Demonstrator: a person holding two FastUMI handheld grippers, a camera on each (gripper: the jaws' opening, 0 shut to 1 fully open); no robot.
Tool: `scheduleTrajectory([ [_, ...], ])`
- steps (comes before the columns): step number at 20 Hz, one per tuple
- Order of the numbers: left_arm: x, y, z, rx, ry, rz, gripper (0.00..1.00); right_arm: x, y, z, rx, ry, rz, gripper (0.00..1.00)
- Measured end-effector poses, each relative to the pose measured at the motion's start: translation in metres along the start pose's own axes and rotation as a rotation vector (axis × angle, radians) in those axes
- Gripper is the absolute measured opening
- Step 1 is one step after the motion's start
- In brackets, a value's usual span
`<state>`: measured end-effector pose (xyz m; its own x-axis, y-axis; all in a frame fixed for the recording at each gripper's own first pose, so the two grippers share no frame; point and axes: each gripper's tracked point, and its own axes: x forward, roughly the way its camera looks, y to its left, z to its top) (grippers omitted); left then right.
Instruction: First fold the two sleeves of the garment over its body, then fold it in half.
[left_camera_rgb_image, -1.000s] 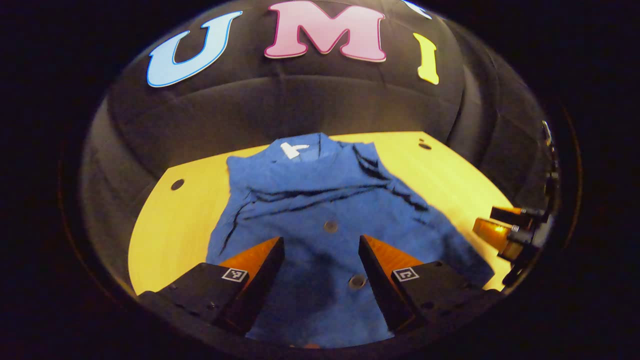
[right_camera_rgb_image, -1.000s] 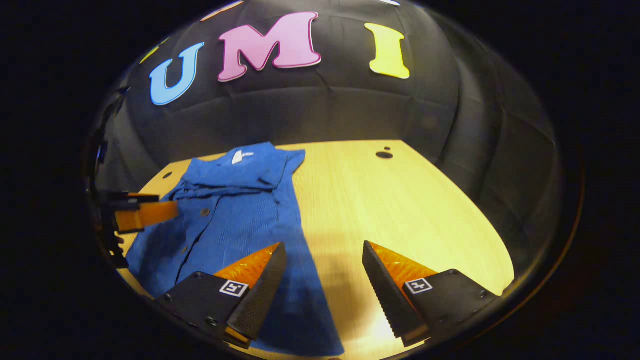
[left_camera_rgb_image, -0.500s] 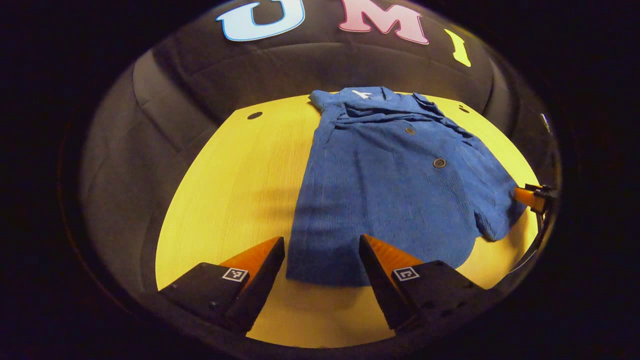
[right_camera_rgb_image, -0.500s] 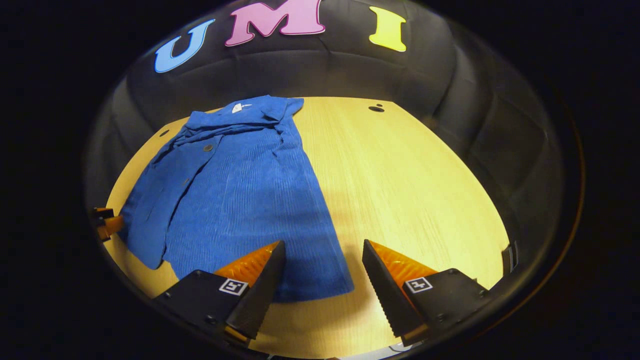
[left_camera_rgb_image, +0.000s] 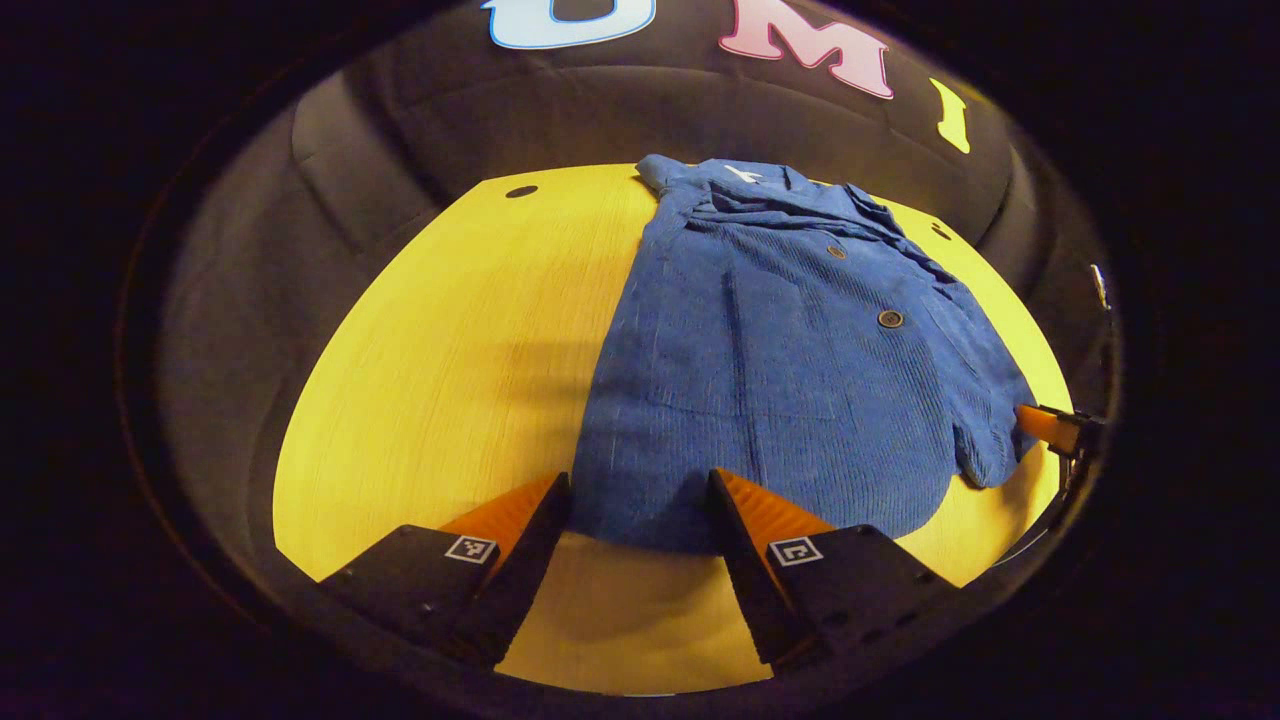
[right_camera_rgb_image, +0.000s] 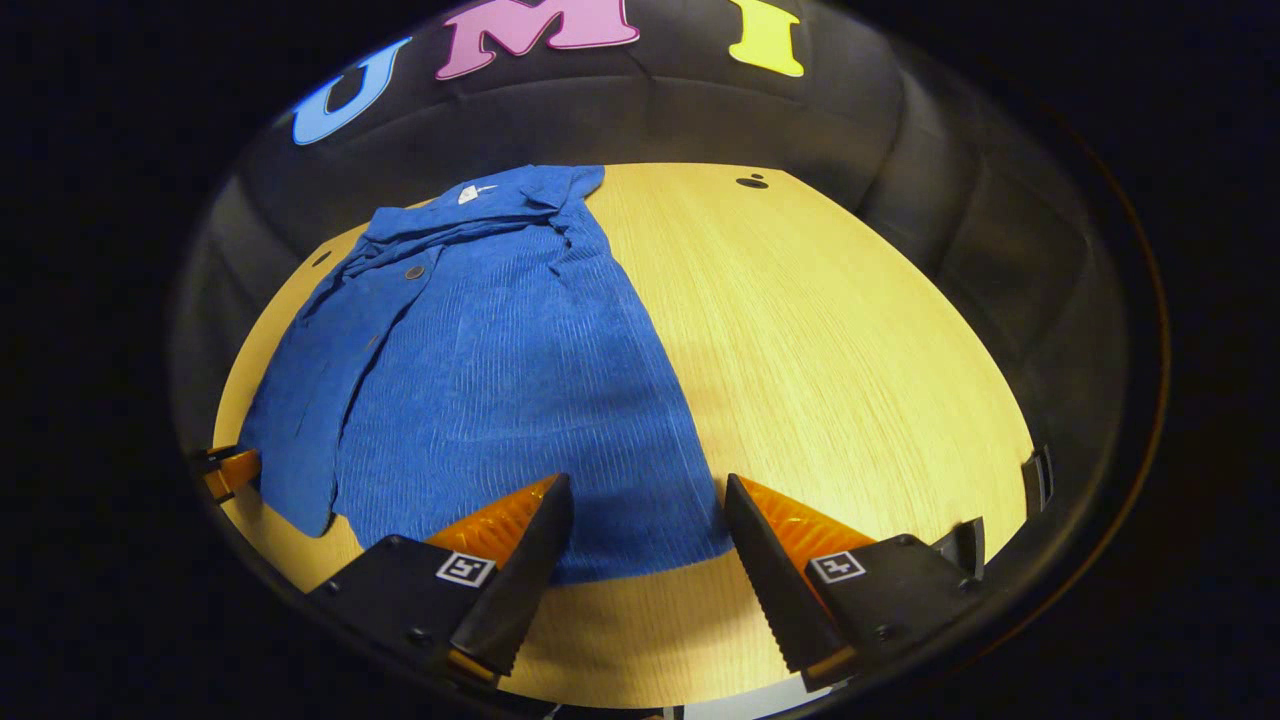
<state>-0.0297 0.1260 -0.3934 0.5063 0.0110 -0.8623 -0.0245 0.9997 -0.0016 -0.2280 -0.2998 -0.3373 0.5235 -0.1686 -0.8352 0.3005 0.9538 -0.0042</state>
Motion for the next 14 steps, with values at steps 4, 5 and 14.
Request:
scheduleTrajectory([
  [4,0.001,-0.018,0.002,0.028,-0.002,-0.025,0.52,0.003,0.018,0.002,0.002,-0.005,0.019,0.6],
  [5,0.002,-0.021,0.002,0.029,-0.007,-0.02,0.36,0.003,0.022,0.002,-0.013,-0.003,0.017,0.42],
  [14,0.0,-0.065,0.016,-0.045,-0.067,-0.11,0.0,0.006,0.029,0.012,-0.062,-0.008,0.117,0.01],
])
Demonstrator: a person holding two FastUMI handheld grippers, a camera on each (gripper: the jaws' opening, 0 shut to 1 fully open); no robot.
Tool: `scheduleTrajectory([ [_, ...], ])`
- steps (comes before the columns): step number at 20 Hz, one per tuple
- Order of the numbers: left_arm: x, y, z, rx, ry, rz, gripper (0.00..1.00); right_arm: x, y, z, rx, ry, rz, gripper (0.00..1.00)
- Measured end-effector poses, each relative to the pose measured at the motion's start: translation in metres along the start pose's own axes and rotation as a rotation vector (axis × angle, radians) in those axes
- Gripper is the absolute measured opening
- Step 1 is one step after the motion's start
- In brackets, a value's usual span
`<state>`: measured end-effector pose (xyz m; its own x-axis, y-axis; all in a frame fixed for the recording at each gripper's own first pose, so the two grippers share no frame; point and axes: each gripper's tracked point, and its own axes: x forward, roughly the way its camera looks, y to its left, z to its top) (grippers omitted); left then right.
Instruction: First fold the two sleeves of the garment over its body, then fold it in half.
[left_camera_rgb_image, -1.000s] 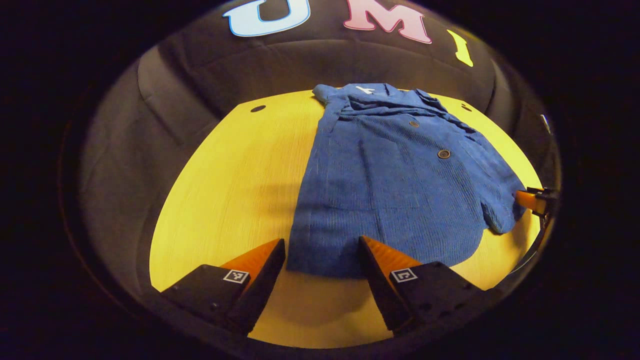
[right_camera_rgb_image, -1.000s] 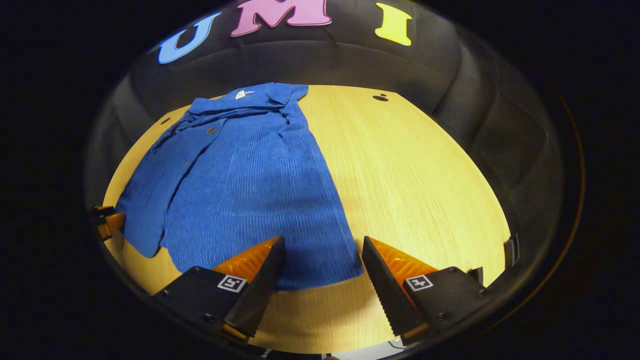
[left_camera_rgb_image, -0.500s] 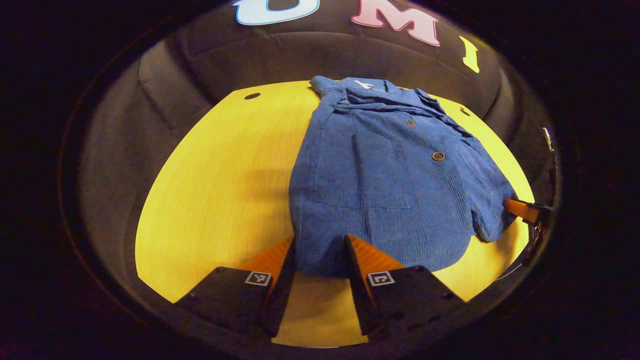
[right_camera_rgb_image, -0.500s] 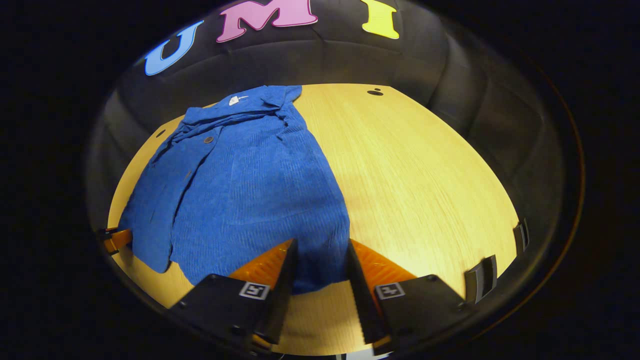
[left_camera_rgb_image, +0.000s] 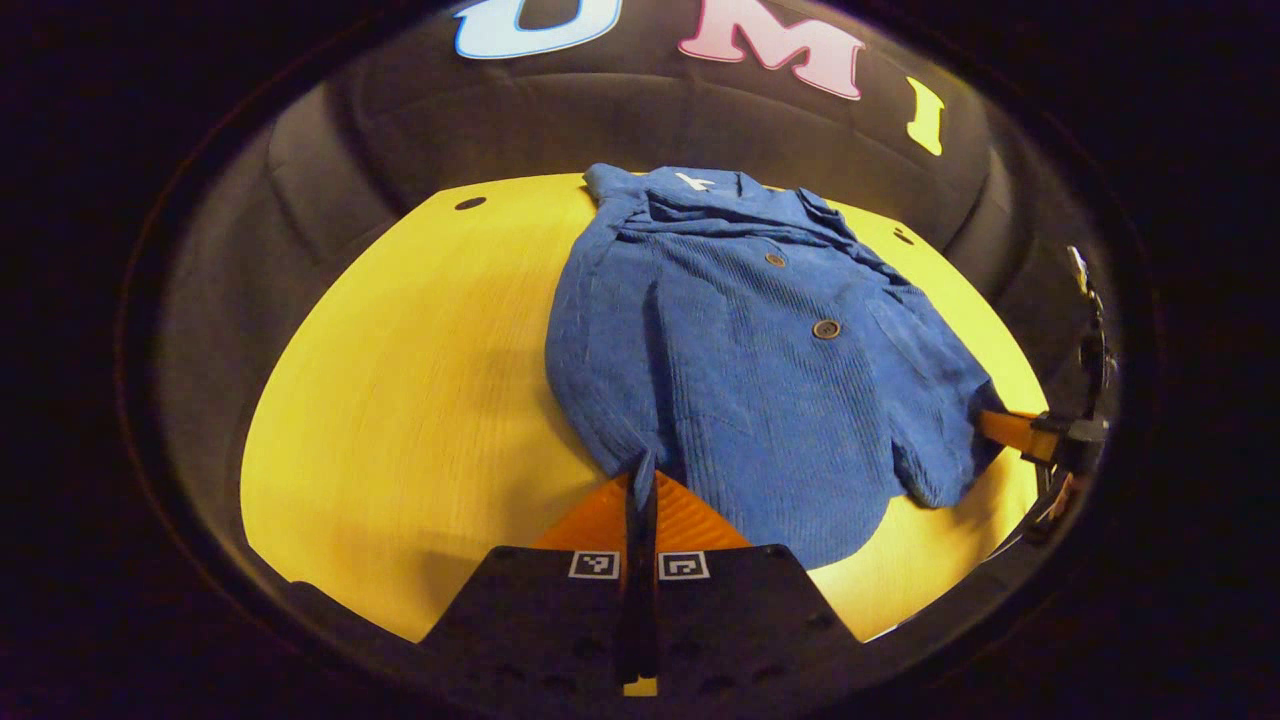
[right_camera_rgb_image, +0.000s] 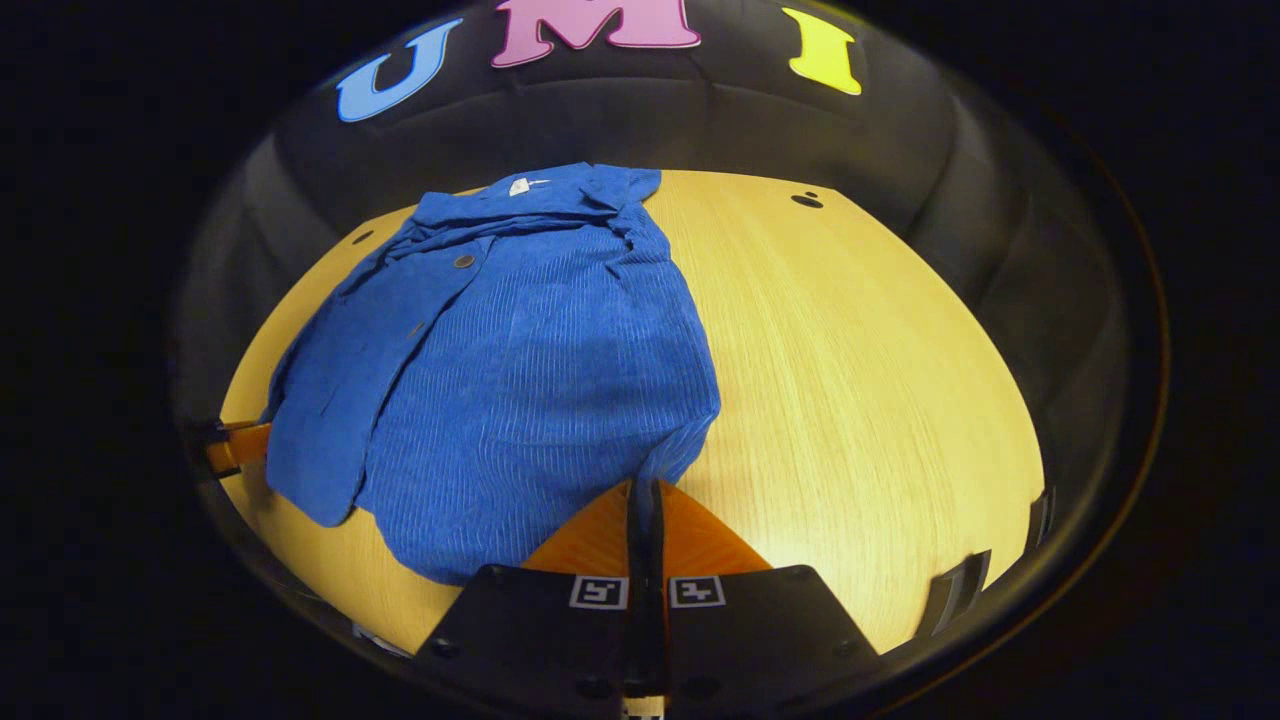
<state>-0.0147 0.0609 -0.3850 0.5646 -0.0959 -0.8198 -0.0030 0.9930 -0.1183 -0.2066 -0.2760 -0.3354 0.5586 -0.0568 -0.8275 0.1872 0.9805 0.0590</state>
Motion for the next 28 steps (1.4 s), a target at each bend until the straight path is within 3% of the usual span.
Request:
scheduleTrajectory([
  [2,0.001,-0.005,0.006,0.013,-0.015,0.013,0.0,-0.005,0.003,0.023,0.045,-0.055,0.006,0.01],
  [6,-0.007,-0.011,0.053,0.07,-0.082,0.008,0.0,-0.015,0.016,0.08,-0.015,-0.137,0.023,0.01],
  [11,-0.01,-0.005,0.131,-0.009,-0.208,0.017,0.0,-0.005,0.033,0.14,-0.017,-0.228,0.057,0.01],
  [16,0.005,0.0,0.2,0.011,-0.323,0.047,0.0,0.006,0.032,0.226,-0.026,-0.355,0.067,0.01],
  [22,0.036,0.0,0.308,0.0,-0.485,0.013,0.0,0.038,0.036,0.338,-0.046,-0.499,0.09,0.01],
  [25,0.071,0.021,0.37,0.011,-0.619,0.044,0.0,0.061,0.036,0.392,-0.083,-0.565,0.083,0.01],
  [28,0.119,0.025,0.405,0.013,-0.665,0.003,0.0,0.093,0.041,0.446,-0.121,-0.673,0.083,0.0],
])
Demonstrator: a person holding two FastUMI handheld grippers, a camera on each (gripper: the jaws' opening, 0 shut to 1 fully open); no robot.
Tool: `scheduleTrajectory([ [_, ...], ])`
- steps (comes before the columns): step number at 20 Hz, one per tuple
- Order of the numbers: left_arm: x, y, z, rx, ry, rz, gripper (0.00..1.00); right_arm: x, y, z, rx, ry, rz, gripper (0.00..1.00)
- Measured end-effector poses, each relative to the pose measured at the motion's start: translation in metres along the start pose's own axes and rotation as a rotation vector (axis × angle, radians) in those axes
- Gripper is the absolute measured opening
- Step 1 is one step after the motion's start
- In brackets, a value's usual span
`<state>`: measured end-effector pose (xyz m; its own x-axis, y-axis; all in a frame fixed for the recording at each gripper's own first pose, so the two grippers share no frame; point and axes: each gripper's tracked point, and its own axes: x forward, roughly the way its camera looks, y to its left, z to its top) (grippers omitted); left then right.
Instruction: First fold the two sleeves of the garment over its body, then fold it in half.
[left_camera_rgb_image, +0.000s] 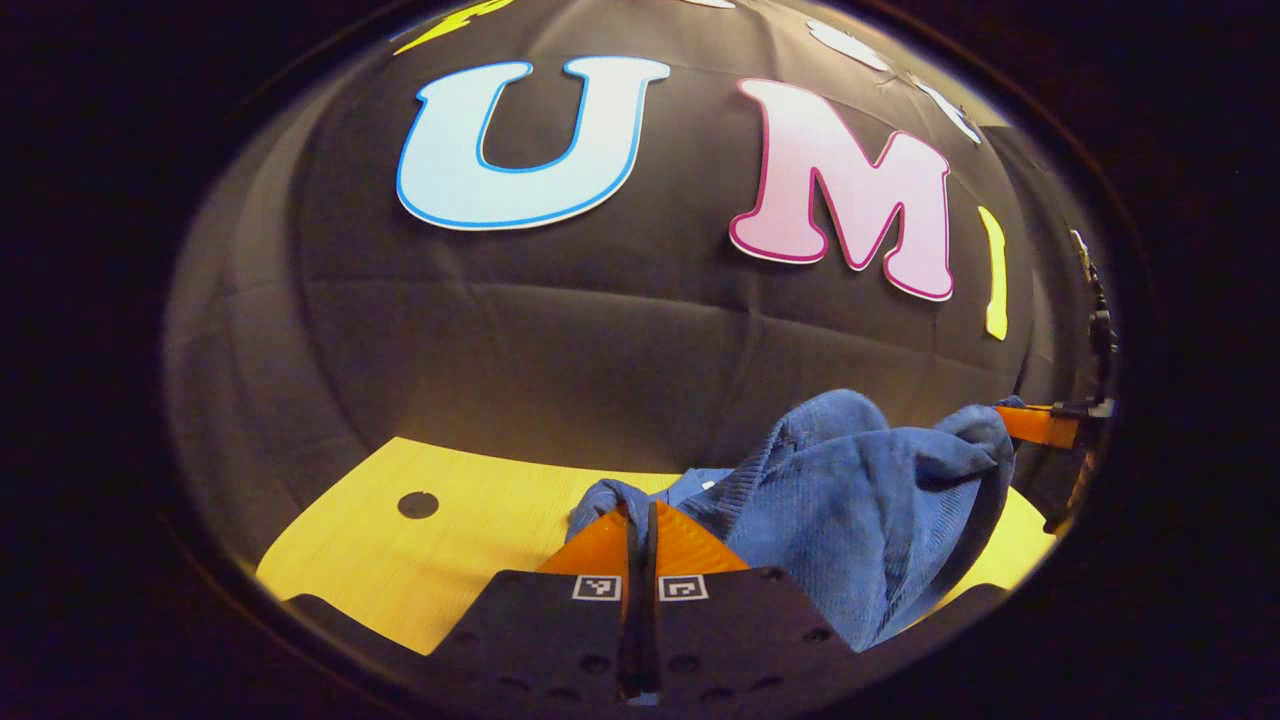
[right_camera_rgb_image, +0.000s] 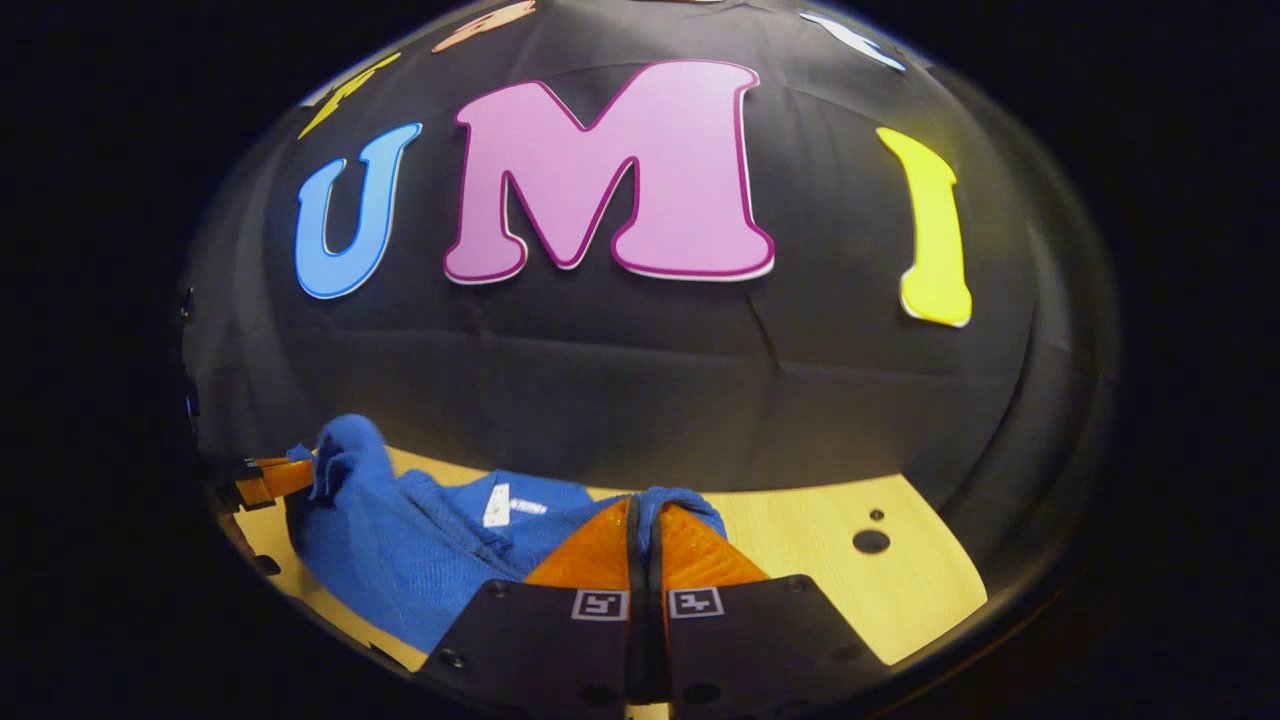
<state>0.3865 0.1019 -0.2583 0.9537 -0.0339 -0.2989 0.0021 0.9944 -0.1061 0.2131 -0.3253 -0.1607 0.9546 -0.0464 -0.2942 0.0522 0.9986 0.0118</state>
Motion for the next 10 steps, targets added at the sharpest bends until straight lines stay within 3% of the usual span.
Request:
scheduleTrajectory([
  [2,0.04,0.008,-0.001,-0.01,-0.026,-0.002,0.0,0.037,0.001,0.001,-0.027,-0.035,0.019,0.0],
  [5,0.091,0.025,-0.018,0.076,0.001,0.042,0.0,0.082,0.0,-0.001,-0.087,-0.122,0.017,0.0],
  [7,0.115,0.022,-0.023,0.122,0.01,0.029,0.0,0.103,-0.002,-0.021,-0.141,-0.116,0.007,0.0],
  [8,0.121,0.019,-0.027,0.138,0.019,0.02,0.05,0.107,-0.001,-0.034,-0.149,-0.083,0.012,0.1],
  [9,0.126,0.018,-0.034,0.158,0.041,0.02,0.11,0.114,-0.001,-0.051,-0.147,-0.042,0.011,0.28],
  [10,0.127,0.017,-0.035,0.178,0.055,0.037,0.48,0.116,-0.004,-0.069,-0.132,0.008,0.001,0.46],
])
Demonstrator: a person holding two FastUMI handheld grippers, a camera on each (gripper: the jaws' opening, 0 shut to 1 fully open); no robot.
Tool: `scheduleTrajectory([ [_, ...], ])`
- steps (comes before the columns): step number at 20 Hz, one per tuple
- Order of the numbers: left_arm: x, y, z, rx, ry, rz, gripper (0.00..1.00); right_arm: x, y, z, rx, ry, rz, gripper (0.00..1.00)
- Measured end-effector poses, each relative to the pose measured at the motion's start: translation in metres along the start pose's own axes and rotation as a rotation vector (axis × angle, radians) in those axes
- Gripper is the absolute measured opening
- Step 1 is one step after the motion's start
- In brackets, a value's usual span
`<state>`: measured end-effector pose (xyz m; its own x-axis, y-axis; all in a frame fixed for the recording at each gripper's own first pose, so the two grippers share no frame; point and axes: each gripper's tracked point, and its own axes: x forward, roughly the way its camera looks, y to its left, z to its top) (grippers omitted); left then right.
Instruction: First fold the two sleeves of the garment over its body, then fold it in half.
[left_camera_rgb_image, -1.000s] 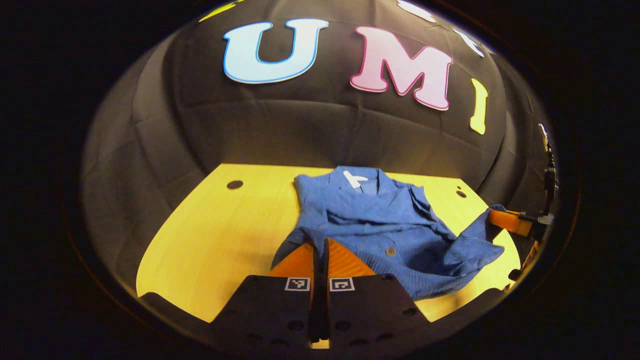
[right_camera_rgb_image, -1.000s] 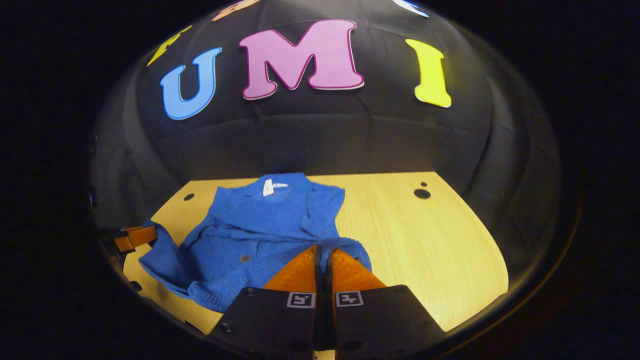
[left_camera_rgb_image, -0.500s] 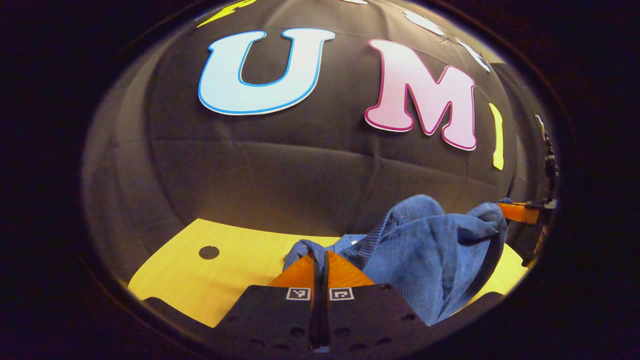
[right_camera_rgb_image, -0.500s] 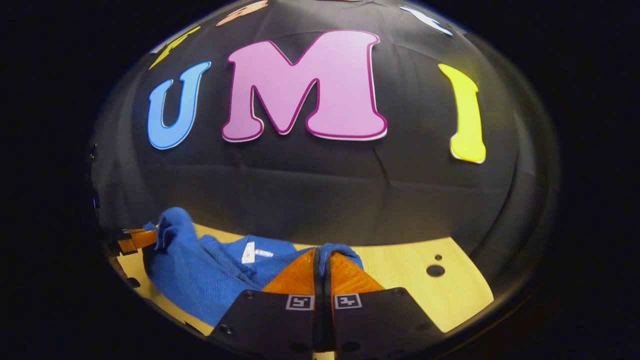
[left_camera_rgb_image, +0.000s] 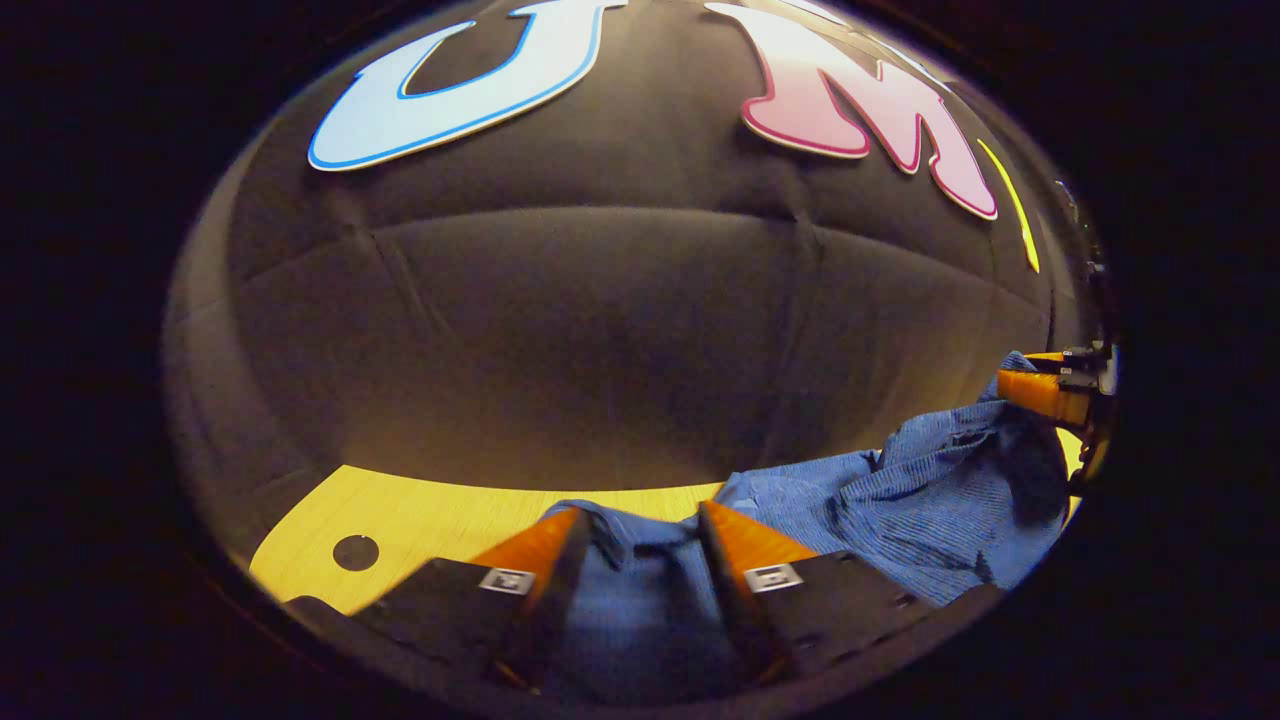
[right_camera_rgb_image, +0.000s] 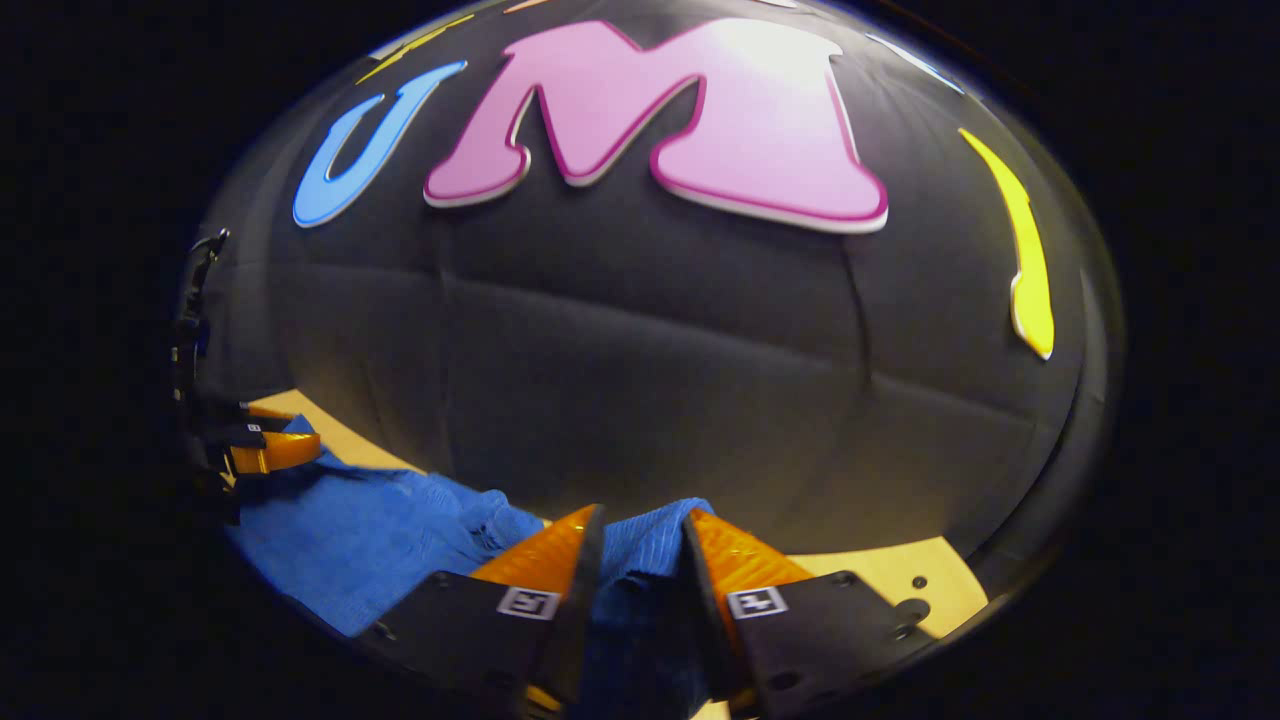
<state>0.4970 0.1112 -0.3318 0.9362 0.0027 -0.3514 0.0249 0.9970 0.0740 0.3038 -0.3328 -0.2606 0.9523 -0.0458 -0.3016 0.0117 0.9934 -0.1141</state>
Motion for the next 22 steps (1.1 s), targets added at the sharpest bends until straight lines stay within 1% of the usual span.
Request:
scheduleTrajectory([
  [1,-0.002,0.003,-0.002,0.018,0.007,0.035,0.86,-0.003,0.001,-0.015,0.021,0.057,-0.007,0.64],
  [2,-0.007,0.005,0.003,0.022,0.003,0.064,0.82,-0.007,-0.003,-0.026,0.015,0.094,-0.023,0.81],
  [3,-0.014,0.003,0.007,0.012,0.002,0.076,0.83,-0.009,-0.005,-0.024,0.018,0.091,-0.03,0.99],
  [5,-0.026,0.002,0.015,-0.053,-0.015,0.078,0.83,-0.017,-0.007,-0.016,0.024,0.074,-0.038,1.0],
  [7,-0.045,-0.003,0.021,-0.12,-0.029,0.06,0.83,-0.037,-0.012,-0.012,0.035,0.067,-0.056,1.0],
  [8,-0.057,-0.005,0.02,-0.139,-0.026,0.06,0.83,-0.045,-0.013,-0.01,0.047,0.069,-0.058,1.0],
  [10,-0.085,-0.008,0.007,-0.163,0.022,0.056,0.84,-0.067,-0.006,-0.005,0.091,0.061,-0.044,0.99],
  [12,-0.114,-0.012,0.002,-0.195,0.014,0.042,0.85,-0.097,0.003,-0.005,0.133,0.063,-0.037,1.0],
  [14,-0.153,-0.014,-0.005,-0.216,0.004,0.034,0.85,-0.129,0.01,-0.001,0.133,0.035,-0.051,1.0],
  [16,-0.195,-0.012,-0.009,-0.214,-0.005,0.043,0.86,-0.165,0.029,0.006,0.129,0.008,-0.022,1.0],
  [17,-0.217,-0.013,-0.014,-0.228,0.0,0.039,0.86,-0.185,0.04,0.01,0.139,-0.003,0.002,0.99],
  [19,-0.265,-0.017,-0.016,-0.256,-0.017,0.023,0.85,-0.226,0.056,0.02,0.14,-0.024,0.021,0.99],
  [21,-0.314,-0.013,-0.013,-0.241,-0.068,0.048,0.85,-0.272,0.066,0.031,0.139,-0.049,0.019,0.99],
  [22,-0.338,-0.012,-0.005,-0.237,-0.112,0.053,0.85,-0.292,0.073,0.038,0.158,-0.067,0.021,0.99],
])
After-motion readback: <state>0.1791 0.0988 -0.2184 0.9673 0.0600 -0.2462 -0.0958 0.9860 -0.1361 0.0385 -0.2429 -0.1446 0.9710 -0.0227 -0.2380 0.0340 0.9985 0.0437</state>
